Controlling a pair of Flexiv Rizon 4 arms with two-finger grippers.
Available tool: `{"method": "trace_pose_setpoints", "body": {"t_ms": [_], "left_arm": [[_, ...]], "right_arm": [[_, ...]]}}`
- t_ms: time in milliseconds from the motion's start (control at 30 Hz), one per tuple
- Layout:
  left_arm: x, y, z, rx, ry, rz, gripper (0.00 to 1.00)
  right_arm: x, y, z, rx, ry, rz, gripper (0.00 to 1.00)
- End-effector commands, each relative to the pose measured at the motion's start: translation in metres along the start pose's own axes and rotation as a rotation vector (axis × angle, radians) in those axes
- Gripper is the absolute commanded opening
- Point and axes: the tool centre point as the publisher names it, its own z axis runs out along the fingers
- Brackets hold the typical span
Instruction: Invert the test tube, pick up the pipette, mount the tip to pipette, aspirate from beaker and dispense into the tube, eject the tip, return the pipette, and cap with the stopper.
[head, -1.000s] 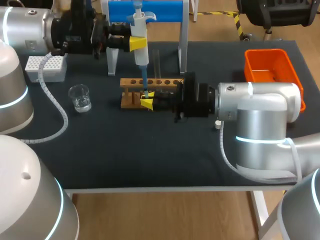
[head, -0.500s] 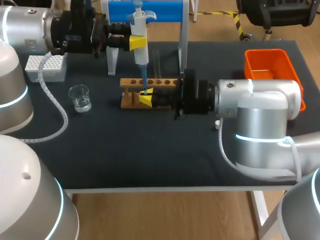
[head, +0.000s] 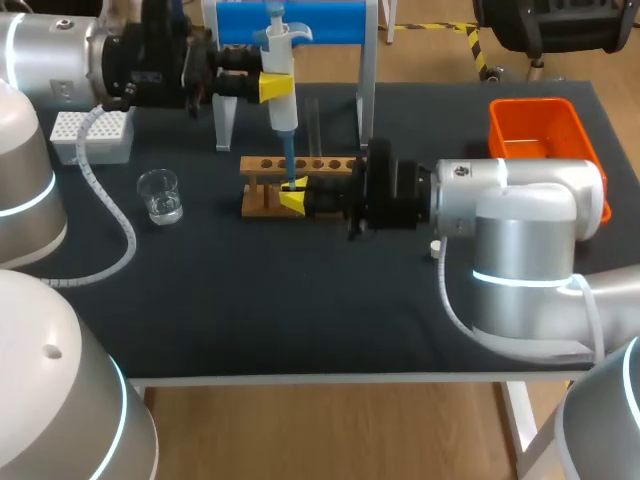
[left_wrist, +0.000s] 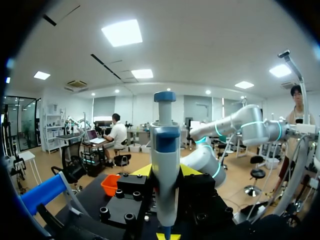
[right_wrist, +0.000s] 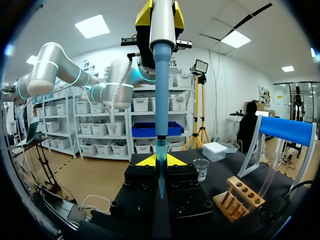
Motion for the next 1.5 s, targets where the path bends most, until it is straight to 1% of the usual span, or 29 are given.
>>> {"method": "trace_pose_setpoints", "body": {"t_ms": [33,233,400,767,1000,1233,1400,1433,1467,1500], "left_arm": [[0.000,0.000,0.000,0.001,-0.002,0.001,0.00],[0.000,0.000,0.000,0.001,-0.002,0.001,0.00],[0.000,0.000,0.000,0.001,-0.002,0.001,0.00],[0.000,0.000,0.000,0.001,-0.002,0.001,0.00],[0.000,0.000,0.000,0.001,-0.002,0.001,0.00],[0.000,0.000,0.000,0.001,-0.002,0.001,0.00],[0.000,0.000,0.000,0.001,-0.002,0.001,0.00],[0.000,0.000,0.000,0.001,-0.002,0.001,0.00],[0.000,0.000,0.000,0.001,-0.002,0.001,0.00],[0.000,0.000,0.000,0.001,-0.002,0.001,0.00]], "right_arm": [[0.002,-0.003,-0.001,0.005,0.000,0.002,0.00],[0.002,-0.004,0.001,-0.002,0.000,0.006,0.00],[0.001,0.002,0.001,-0.025,-0.010,0.012,0.00],[0.003,0.004,0.002,-0.063,-0.045,0.036,0.00],[0.005,0.006,0.002,-0.065,-0.053,0.041,0.00],[0.004,0.016,-0.002,-0.074,-0.057,0.026,0.00],[0.004,0.018,-0.002,-0.072,-0.055,0.023,0.00],[0.005,0.017,-0.002,-0.071,-0.055,0.023,0.27],[0.005,0.017,-0.003,-0.068,-0.057,0.024,1.00],[0.006,0.016,-0.003,-0.066,-0.057,0.026,1.00]]}}
